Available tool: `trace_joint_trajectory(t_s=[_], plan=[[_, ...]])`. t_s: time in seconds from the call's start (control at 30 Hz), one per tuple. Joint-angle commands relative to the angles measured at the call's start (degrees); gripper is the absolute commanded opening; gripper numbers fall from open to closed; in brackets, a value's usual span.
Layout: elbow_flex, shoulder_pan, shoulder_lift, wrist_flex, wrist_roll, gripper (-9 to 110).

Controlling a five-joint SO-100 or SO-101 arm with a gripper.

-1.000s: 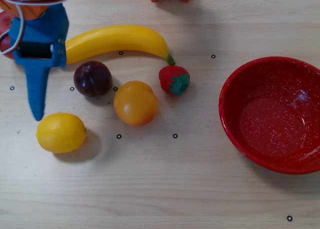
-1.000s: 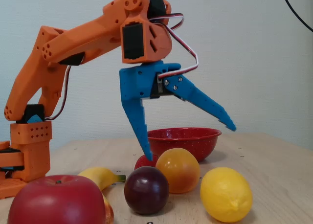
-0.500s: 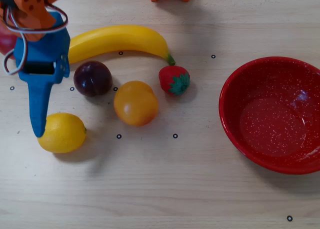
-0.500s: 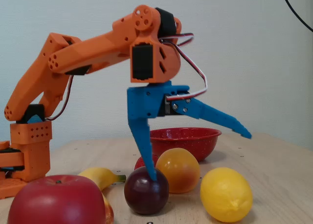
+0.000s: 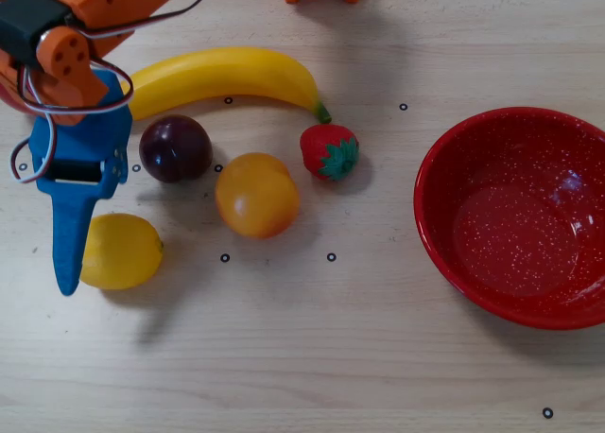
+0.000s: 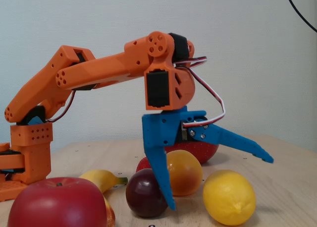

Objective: Put the lemon in the red bowl.

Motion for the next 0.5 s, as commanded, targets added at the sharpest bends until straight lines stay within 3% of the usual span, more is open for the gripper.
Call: trace_joint_trajectory(t_s=[0.0,0.47], plan=[[-5.6,2.4,3.3,-1.8,-1.8,65],[-5.4,3.6,0.2,-5.6,-3.3,65]])
